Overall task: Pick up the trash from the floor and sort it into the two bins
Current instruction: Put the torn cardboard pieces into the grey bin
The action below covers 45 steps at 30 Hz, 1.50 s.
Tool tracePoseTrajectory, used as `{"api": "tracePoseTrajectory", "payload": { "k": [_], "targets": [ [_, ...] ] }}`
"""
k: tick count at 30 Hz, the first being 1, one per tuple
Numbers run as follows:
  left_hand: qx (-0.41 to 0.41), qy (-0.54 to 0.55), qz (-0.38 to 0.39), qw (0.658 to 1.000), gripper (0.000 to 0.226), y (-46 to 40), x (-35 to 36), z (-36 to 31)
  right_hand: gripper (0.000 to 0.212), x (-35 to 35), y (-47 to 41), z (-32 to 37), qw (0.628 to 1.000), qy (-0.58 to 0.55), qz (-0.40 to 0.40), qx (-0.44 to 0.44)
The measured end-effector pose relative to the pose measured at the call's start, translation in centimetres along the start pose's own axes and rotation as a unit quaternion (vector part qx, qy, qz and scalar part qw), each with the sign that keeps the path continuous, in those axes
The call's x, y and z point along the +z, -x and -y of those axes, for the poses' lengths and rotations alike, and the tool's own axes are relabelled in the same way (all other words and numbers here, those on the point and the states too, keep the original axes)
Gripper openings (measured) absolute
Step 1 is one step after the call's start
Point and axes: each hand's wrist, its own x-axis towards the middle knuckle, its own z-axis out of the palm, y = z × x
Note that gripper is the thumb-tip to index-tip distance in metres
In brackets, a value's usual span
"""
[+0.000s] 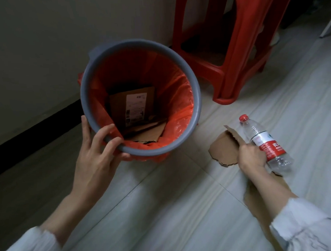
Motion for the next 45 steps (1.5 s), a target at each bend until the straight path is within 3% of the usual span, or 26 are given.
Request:
{"api": "tracePoseTrajectory", "payload": {
  "k": [3,5,7,9,12,15,20,25,26,28,30,31,33,35,37,40,41,43,45],
  "targets": [
    [-0.010,0.003,-0.005,1.000,0.046,0.3,0.0,0.1,0.028,-0.1,0.0,0.2,0.997,-0.063,-0.044,0.011],
    [-0.011,0.006,-0.006,1.000,0.045,0.2,0.1,-0.1,0.027,-0.4,0.6,0.0,0.969,-0.216,-0.102,0.063],
    [-0.009,0.005,-0.005,1.000,0.046,0.1,0.2,-0.1,0.027,-1.6,1.2,-0.3,0.898,-0.389,-0.142,0.146],
    [-0.002,0.005,-0.005,1.000,0.047,0.1,0.2,-0.2,0.026,-3.2,1.9,-0.6,0.821,-0.507,-0.195,0.174],
    [0.015,0.005,-0.009,1.000,0.049,0.1,0.0,-0.3,0.025,-7.0,3.4,-0.2,0.741,-0.578,-0.317,0.127],
    [0.031,-0.014,-0.004,0.999,0.049,0.0,-0.4,-0.3,0.022,-11.4,4.9,1.9,0.704,-0.589,-0.396,-0.010],
    [0.053,-0.030,0.006,0.998,0.041,0.5,-0.7,0.2,0.020,-13.9,5.9,7.8,0.745,-0.455,-0.403,-0.277],
    [0.053,-0.038,0.009,0.998,0.041,1.0,-0.7,0.4,0.026,-15.1,3.6,14.2,0.788,-0.303,-0.388,-0.371],
    [0.054,-0.039,0.007,0.998,0.041,0.9,-0.6,0.4,0.028,-15.2,3.1,15.3,0.812,-0.266,-0.356,-0.378],
    [0.056,-0.041,0.005,0.998,0.042,1.0,-0.7,0.7,0.035,-14.6,2.5,17.3,0.882,-0.149,-0.214,-0.393],
    [0.054,-0.036,0.005,0.998,0.041,1.1,-0.8,1.0,0.042,-12.9,2.5,18.5,0.902,-0.057,-0.060,-0.425],
    [0.052,-0.033,0.006,0.998,0.039,1.3,-0.9,1.2,0.045,-12.2,2.8,18.6,0.903,-0.066,0.005,-0.424],
    [0.046,-0.028,0.010,0.998,0.036,1.5,-1.0,1.3,0.049,-11.5,4.1,17.6,0.887,-0.223,0.015,-0.403],
    [0.039,-0.031,0.015,0.999,0.036,1.4,-1.0,1.2,0.044,-11.8,5.8,15.2,0.841,-0.383,-0.091,-0.373],
    [0.030,-0.038,0.018,0.999,0.040,1.0,-1.0,0.8,0.039,-11.4,7.0,11.5,0.802,-0.450,-0.210,-0.332],
    [0.007,-0.023,0.021,0.999,0.048,0.4,-0.7,-0.4,0.037,-7.4,8.0,4.6,0.834,-0.444,-0.272,-0.184],
    [-0.004,-0.018,0.018,1.000,0.050,0.3,-0.7,-0.8,0.035,-5.0,8.0,2.5,0.864,-0.426,-0.243,-0.116],
    [-0.017,-0.005,0.012,1.000,0.051,0.0,-0.4,-1.7,0.037,0.4,8.2,-1.7,0.940,-0.323,-0.107,0.023],
    [-0.027,0.004,0.008,1.000,0.048,-0.2,-0.3,-2.0,0.052,4.4,8.8,-4.5,0.970,-0.209,0.034,0.120]
  ]
}}
